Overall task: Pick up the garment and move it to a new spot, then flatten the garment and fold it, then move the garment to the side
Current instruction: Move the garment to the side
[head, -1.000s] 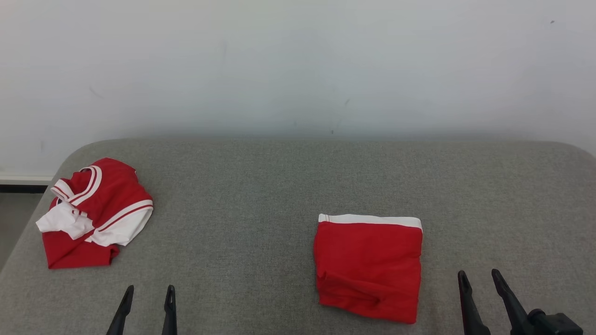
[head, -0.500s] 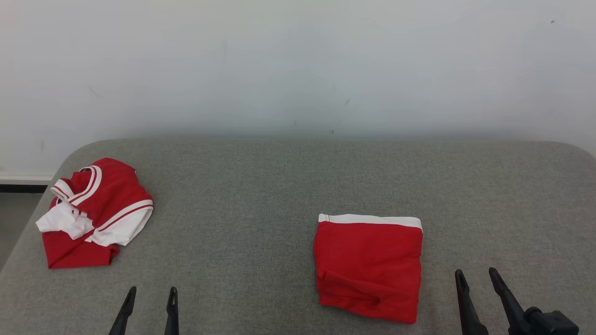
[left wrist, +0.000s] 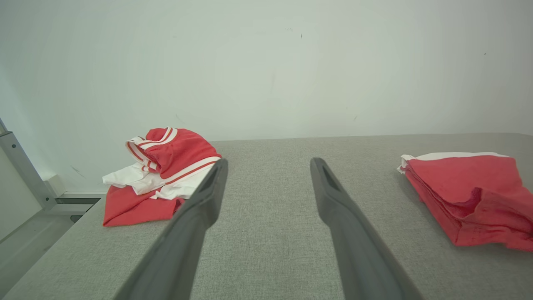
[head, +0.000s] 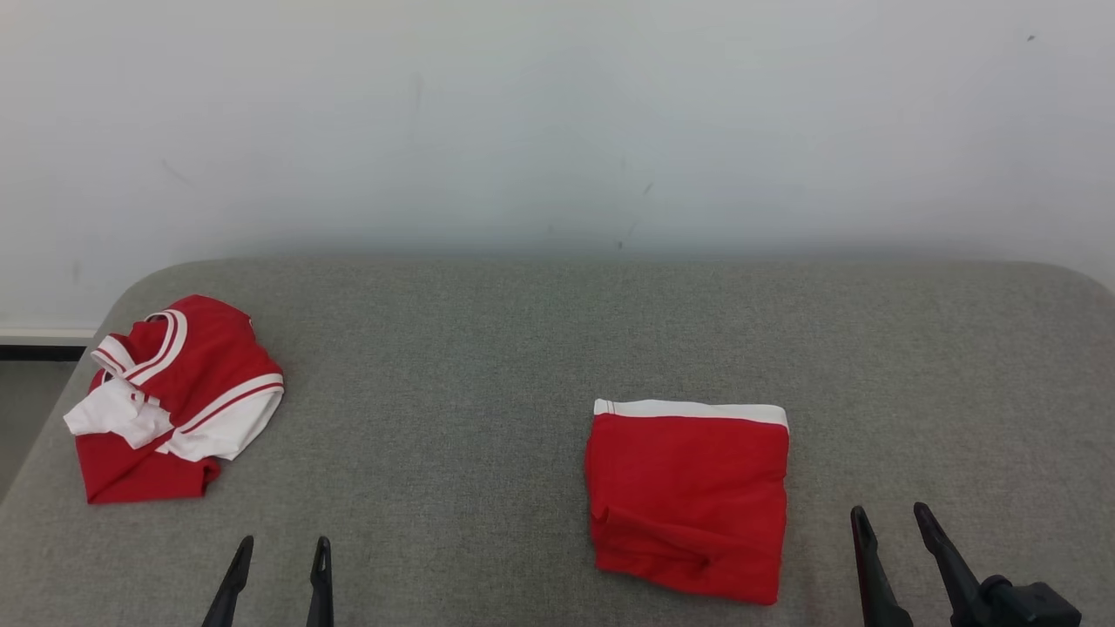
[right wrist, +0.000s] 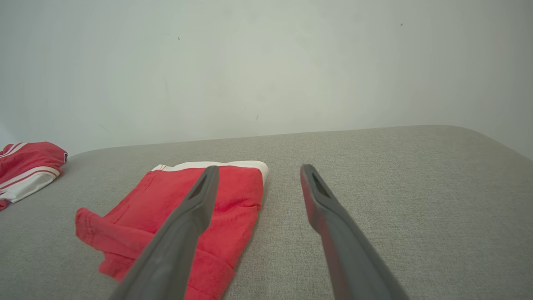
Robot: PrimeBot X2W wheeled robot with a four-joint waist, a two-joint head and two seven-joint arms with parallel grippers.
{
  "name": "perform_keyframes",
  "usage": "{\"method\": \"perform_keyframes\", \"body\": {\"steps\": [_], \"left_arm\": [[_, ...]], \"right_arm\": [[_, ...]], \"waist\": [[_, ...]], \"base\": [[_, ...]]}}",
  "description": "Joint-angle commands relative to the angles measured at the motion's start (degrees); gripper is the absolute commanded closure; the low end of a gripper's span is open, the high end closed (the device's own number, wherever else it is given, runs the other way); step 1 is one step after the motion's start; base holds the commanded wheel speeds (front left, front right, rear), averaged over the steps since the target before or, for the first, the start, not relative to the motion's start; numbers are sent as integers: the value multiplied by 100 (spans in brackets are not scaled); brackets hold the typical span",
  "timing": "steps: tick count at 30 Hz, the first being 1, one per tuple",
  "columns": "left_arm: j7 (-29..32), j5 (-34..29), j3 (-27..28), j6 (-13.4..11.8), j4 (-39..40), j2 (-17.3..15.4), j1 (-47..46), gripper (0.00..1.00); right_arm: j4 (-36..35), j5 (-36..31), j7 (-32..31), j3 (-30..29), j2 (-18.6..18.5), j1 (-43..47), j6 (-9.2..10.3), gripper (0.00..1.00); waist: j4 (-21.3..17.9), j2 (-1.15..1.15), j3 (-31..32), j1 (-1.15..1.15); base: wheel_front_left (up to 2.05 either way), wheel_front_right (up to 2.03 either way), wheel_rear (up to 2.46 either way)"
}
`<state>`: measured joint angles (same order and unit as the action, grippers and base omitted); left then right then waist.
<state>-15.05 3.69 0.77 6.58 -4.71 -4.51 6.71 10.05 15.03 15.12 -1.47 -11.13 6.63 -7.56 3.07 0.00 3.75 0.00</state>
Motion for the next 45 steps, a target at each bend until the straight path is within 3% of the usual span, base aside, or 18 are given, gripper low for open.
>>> {"method": "perform_keyframes", "body": {"steps": [1,15,23,31,45], "left_arm": [[-18,15,-4,6,18,-22,32,0],[-18,38,-27,-16,7,-26,6,0],[-18,49,-64,-17,-26,-26,-83,0],[-18,63,-205,14,-61,-13,-211,0],[-18,131,-306,33,-199,-59,-503,0]], "right_arm": [[-1,-20,3,-6,-7,-9,12,0],[0,39,2,12,-66,-23,12,0],[367,125,-212,219,-241,-612,12,0],[1518,202,-787,232,-159,-1605,12,0],[3932,379,-867,538,68,-2640,12,0]], "waist": [[-2,0,-1,0],[32,0,-35,0],[66,0,-83,0],[233,0,-241,0],[554,0,-576,0]], "base": [[0,0,0],[0,0,0],[0,0,0],[0,0,0],[0,0,0]]}}
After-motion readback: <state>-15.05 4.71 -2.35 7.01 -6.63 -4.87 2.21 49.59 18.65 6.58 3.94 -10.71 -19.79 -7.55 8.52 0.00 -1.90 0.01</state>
